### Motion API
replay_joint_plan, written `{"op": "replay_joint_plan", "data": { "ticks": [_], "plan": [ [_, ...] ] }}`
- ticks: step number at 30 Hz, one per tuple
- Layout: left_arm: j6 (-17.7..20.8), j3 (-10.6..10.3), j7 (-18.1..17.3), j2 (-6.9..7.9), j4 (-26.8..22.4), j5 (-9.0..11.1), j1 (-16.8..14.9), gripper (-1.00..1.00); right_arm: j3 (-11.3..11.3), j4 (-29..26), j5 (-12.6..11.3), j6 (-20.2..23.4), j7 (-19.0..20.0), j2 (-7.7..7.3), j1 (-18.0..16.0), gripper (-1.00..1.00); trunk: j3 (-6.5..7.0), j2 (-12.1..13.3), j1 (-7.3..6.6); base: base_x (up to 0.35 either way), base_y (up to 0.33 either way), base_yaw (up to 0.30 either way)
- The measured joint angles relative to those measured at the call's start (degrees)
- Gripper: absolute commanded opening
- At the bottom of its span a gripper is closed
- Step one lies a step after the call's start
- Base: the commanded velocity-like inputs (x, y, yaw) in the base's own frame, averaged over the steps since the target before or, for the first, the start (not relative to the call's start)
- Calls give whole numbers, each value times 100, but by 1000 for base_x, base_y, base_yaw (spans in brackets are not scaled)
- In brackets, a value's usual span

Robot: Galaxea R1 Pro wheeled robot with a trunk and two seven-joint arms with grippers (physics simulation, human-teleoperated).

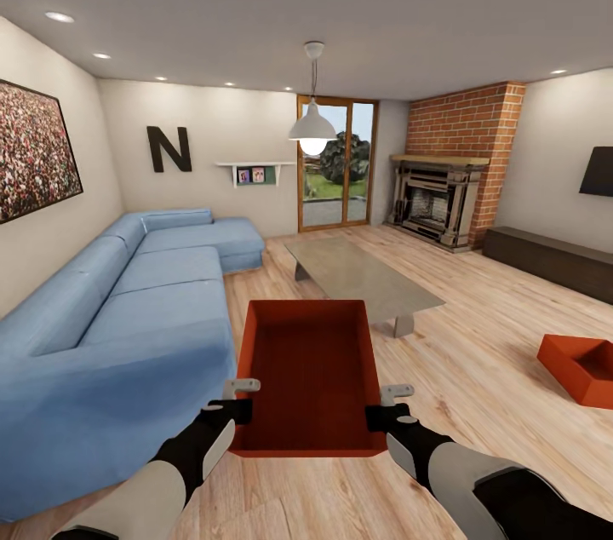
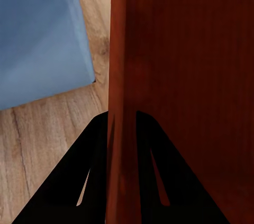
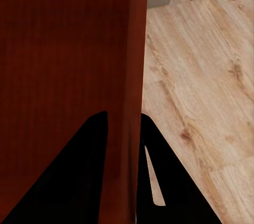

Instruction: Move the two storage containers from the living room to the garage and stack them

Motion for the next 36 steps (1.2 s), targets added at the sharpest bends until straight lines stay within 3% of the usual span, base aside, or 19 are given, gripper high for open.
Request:
{"op": "replay_joint_plan", "data": {
  "ticks": [18, 36],
  "plan": [
    [-4, -58, 6, 13, 2, 60, 0, -100, 9, 2, -9, 2, -1, 1, 0, -100, 0, 1, 4, -271, 0, 12],
    [-14, -54, 13, 6, 3, 54, 1, -100, 5, 1, -2, -6, 2, -4, 0, -100, 0, 0, 4, -337, 0, 257]
  ]
}}
